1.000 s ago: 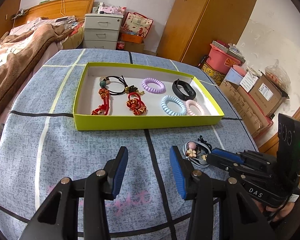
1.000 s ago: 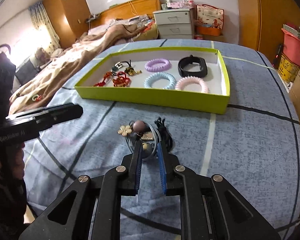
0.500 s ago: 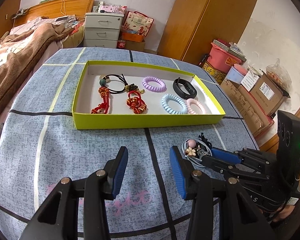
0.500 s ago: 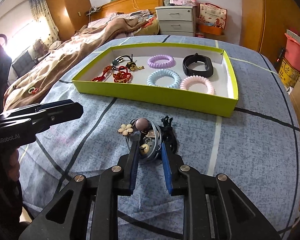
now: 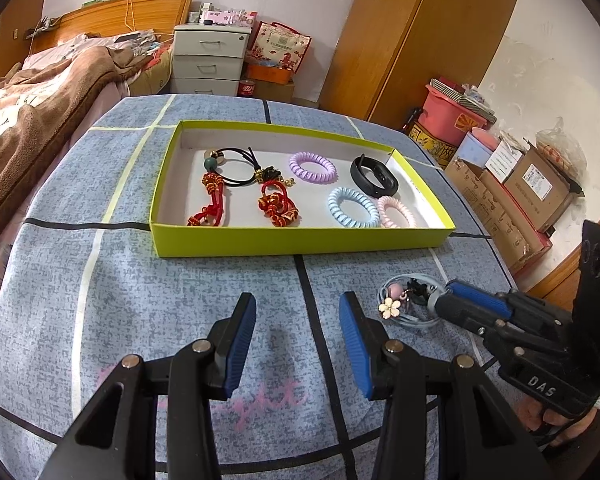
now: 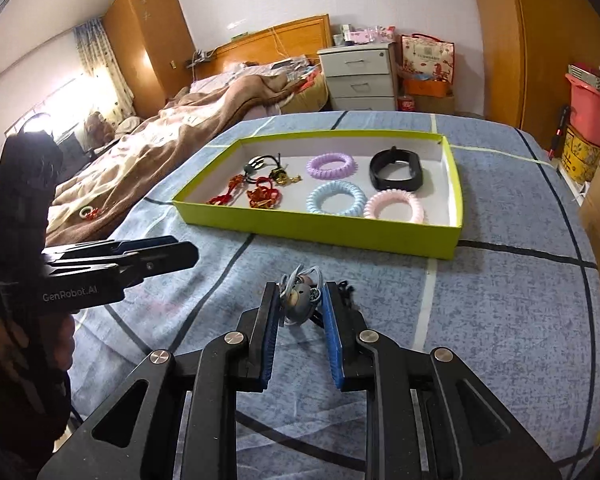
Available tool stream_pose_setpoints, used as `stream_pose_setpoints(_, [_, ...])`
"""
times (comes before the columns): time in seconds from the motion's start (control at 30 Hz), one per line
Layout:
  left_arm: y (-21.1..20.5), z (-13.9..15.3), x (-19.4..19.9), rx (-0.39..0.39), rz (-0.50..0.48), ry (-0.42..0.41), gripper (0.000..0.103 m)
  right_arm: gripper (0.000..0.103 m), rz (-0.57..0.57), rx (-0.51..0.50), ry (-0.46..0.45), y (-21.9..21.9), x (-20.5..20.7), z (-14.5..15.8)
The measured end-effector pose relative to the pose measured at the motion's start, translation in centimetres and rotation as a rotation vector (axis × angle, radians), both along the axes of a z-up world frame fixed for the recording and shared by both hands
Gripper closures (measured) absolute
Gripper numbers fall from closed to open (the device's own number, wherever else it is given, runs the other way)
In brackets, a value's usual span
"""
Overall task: Organize jewelry
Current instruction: 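Grasp the grey cord bundle with flower clip using the right tool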
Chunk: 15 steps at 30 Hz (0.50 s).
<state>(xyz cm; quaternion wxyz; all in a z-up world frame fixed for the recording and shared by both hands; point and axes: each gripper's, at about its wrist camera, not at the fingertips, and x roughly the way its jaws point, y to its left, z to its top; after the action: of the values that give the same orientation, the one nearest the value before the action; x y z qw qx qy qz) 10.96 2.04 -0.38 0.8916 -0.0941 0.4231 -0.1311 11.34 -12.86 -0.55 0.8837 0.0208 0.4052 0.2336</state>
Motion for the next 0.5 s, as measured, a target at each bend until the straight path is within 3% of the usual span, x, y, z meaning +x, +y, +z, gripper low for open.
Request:
stream_pose_setpoints(0.23, [-0.3,0.0,-0.2,0.003,-0.012,-0.002,0.058,0.08,-0.051,-0.045,-0.003,-1.0,-0.6,0.0])
stream_pose_setpoints(0.33, [-0.6,0.1,-0.2,0.003,-0.019,-0.004,0.058,0.08,-0.01,-0.082,0.044,-1.1,-0.5,-0.8])
stream_pose_setpoints(0.5, [-0.9,0.0,-0.2,0.004,-0.024,-0.001,0.058,0.08,-0.012,-0.043,0.042,-2.4,-1.1,-0.6])
